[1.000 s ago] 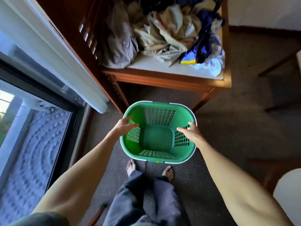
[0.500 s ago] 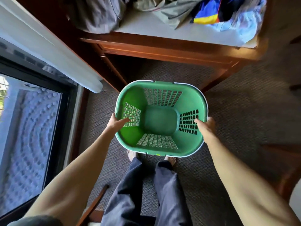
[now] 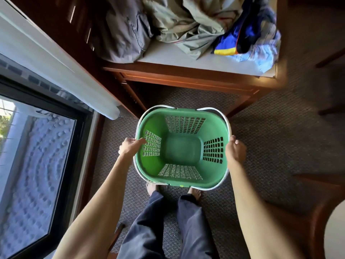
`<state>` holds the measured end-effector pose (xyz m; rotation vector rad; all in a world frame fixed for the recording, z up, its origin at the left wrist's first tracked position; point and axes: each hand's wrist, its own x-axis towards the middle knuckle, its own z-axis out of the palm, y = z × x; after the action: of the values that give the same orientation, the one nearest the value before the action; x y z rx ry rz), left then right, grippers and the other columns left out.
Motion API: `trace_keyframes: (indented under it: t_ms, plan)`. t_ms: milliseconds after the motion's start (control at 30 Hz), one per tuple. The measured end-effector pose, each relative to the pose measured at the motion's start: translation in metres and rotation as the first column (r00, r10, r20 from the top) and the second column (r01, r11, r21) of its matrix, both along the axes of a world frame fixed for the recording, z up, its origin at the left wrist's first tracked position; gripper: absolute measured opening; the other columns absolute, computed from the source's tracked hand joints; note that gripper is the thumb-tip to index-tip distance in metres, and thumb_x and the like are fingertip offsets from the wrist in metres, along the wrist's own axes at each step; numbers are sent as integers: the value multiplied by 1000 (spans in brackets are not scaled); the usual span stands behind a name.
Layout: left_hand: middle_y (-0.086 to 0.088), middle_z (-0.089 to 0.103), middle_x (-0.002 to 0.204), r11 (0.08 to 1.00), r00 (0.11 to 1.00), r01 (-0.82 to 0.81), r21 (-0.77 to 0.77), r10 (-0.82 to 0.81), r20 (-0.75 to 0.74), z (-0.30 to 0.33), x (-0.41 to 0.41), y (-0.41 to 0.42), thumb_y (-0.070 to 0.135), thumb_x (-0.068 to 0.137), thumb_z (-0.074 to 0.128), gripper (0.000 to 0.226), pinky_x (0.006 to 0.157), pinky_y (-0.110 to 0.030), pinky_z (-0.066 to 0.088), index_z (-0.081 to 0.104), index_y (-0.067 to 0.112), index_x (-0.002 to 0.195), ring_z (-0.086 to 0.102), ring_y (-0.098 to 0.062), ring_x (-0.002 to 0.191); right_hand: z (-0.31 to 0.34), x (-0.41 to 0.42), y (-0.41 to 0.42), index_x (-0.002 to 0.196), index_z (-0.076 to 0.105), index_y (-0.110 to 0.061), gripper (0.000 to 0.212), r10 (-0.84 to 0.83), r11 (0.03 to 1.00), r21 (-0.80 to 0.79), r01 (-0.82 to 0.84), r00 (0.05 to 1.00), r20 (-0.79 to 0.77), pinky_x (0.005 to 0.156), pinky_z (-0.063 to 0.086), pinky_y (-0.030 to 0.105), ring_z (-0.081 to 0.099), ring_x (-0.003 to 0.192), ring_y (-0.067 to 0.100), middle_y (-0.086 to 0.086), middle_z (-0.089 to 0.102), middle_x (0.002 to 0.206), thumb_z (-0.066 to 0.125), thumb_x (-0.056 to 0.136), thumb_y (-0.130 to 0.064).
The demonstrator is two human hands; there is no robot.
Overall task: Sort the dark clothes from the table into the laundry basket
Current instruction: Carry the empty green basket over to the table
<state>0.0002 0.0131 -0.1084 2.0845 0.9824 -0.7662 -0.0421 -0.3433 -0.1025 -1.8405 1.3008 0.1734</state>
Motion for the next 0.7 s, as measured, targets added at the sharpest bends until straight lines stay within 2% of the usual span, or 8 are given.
trace_keyframes:
  t_ms: [67, 133, 200, 267, 333, 500, 600, 700]
  plan:
    - [-14, 62, 100, 998, 1000, -22, -51, 22, 0, 10, -5, -5, 62, 51, 71, 68, 85, -36, 45, 68, 8, 93, 53, -28, 99, 8, 1, 10, 103, 70, 4, 78, 4, 999, 39, -6, 999, 46, 84, 58, 47, 71, 92, 42, 30, 71, 102, 27, 96, -61]
    - [-17, 64, 94, 979, 997, -39, -200, 51, 56, 21, -10, -14, 55, 59, 76, 72, 69, -28, 46, 66, -1, 104, 54, -22, 83, 16, 2, 22, 84, 67, -7, 66, 22, 990, 137, -25, 999, 23, 60, 59, 34, 67, 60, 31, 19, 69, 71, 30, 100, -59]
    - [-16, 71, 87, 933, 992, -45, -356, 85, 96, 34, -15, -29, 36, 80, 77, 43, 52, -23, 49, 68, 0, 100, 63, -20, 68, 27, 5, 34, 83, 69, -12, 51, 87, 964, 251, -93, 996, 34, 55, 56, 29, 61, 48, 23, 11, 65, 56, 41, 103, -49]
    - [-11, 74, 81, 902, 990, -9, -432, 68, 121, 48, -17, -49, 25, 92, 70, 22, 58, -26, 54, 63, 6, 101, 69, -21, 65, 34, 11, 46, 88, 75, -11, 46, 200, 905, 373, -204, 978, 51, 71, 60, 38, 69, 59, 21, 12, 72, 63, 49, 100, -46]
    - [-10, 73, 77, 873, 996, 20, -487, 26, 88, 57, -18, -71, 34, 96, 67, 25, 62, -34, 58, 54, 15, 107, 72, -26, 68, 38, 18, 55, 94, 76, -9, 45, 249, 839, 481, -255, 965, 77, 82, 58, 42, 74, 74, 21, 13, 76, 77, 51, 100, -46]
    - [-13, 68, 77, 788, 1000, -31, -615, 27, -16, 63, -6, -97, 50, 102, 47, 41, 69, -42, 62, 63, 16, 117, 74, -31, 74, 37, 22, 72, 101, 67, -3, 64, 177, 742, 637, -210, 977, 117, 78, 59, 45, 75, 89, 36, 22, 76, 90, 32, 104, -56]
    - [-17, 76, 96, 732, 997, -39, -681, -13, -71, 66, -3, -104, 44, 106, 39, 37, 71, -44, 61, 58, 19, 124, 75, -33, 75, 39, 16, 67, 95, 60, -1, 58, 137, 729, 651, -212, 977, 164, 66, 59, 44, 73, 77, 42, 21, 72, 74, 33, 106, -50]
    - [-14, 75, 84, 719, 997, -21, -695, -38, -70, 74, -15, -117, 40, 108, 38, 39, 70, -42, 59, 61, 9, 110, 74, -32, 72, 46, -2, 57, 87, 57, -5, 51, 98, 785, 589, -193, 977, 190, 47, 43, 32, 55, 44, 26, 10, 56, 51, 35, 107, -47]
